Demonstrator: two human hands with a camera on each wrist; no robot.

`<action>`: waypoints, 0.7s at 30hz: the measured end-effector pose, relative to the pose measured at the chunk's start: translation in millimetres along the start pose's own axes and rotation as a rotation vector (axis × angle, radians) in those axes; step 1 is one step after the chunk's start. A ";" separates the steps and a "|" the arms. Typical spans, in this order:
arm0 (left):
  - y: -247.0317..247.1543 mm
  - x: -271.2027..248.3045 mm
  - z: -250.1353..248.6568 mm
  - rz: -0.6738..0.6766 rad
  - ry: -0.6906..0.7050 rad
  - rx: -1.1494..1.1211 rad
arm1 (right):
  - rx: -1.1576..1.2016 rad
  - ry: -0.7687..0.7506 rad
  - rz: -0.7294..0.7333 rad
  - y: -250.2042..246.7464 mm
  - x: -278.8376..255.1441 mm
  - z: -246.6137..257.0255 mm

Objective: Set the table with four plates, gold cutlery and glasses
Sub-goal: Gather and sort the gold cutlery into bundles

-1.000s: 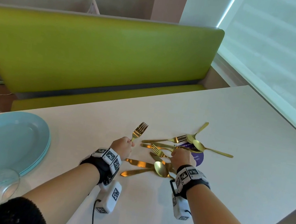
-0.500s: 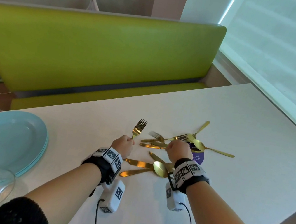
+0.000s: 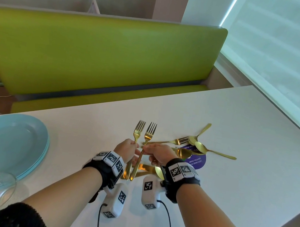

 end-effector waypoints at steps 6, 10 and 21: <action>3.2 -2.4 1.7 0.081 -0.006 -0.054 | -0.061 -0.001 0.019 10.2 6.0 2.0; 0.9 -1.5 3.9 0.061 0.012 -0.030 | -0.080 -0.003 -0.012 15.0 12.3 2.2; -6.5 11.8 15.0 0.037 0.000 -0.061 | -0.369 -0.079 -0.203 19.2 21.2 14.4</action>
Point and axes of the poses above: each hand's wrist, its own x-axis towards the middle knuckle, its own y-axis out of the palm, z = x × y, the point moved 3 cm from there along x, towards the middle knuckle, and after that the axes turned 7 degrees about y, right-handed, at the moved point
